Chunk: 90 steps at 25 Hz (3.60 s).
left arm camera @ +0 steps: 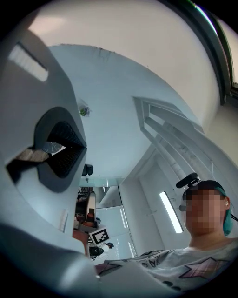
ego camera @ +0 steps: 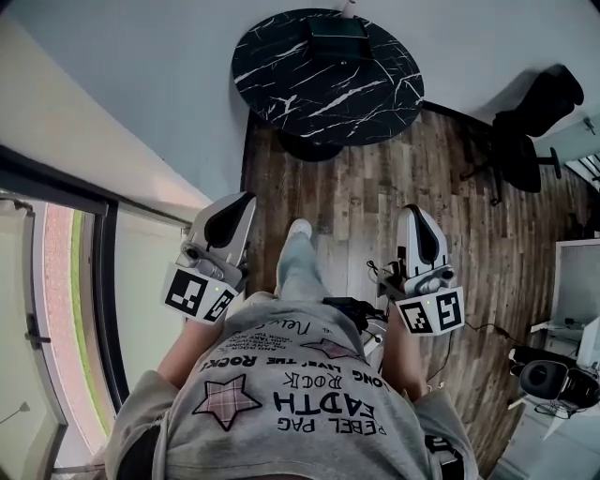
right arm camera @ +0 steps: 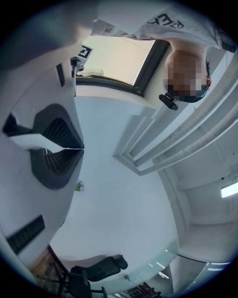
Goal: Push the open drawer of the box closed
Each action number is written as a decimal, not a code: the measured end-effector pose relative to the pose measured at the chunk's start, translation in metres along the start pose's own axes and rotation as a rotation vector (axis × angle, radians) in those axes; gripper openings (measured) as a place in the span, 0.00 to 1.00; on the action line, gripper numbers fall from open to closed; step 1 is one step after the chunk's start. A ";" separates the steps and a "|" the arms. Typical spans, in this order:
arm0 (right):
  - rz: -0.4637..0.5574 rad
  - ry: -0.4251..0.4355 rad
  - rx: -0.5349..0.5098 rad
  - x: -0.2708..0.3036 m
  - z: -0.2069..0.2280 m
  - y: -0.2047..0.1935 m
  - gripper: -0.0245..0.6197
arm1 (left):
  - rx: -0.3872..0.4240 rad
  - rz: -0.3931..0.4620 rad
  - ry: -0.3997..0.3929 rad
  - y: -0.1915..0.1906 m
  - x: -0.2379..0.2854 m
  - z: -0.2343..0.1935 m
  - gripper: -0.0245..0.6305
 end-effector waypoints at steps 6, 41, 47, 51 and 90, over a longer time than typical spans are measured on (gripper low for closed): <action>0.012 0.008 0.019 0.054 0.017 -0.002 0.06 | 0.014 -0.003 -0.040 0.003 0.051 -0.038 0.05; 0.021 0.044 -0.002 0.305 0.085 0.004 0.06 | 0.056 0.004 0.097 0.003 0.235 -0.252 0.05; 0.036 0.001 -0.012 0.336 0.095 0.005 0.06 | 0.053 0.025 0.074 0.004 0.273 -0.295 0.05; 0.052 -0.014 -0.024 0.366 0.102 0.009 0.06 | 0.053 0.047 0.067 0.004 0.298 -0.326 0.05; -0.140 -0.009 0.007 0.559 0.175 -0.056 0.06 | 0.005 -0.062 0.141 -0.033 0.406 -0.479 0.05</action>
Point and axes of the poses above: the fingertips, and each gripper's own axes: x forward along the fingers, z to its right, y out of its top, the point moved 10 cm from there along -x, backward along the fingers, and after that the axes turned 14 degrees about -y, right-handed, at the moved point
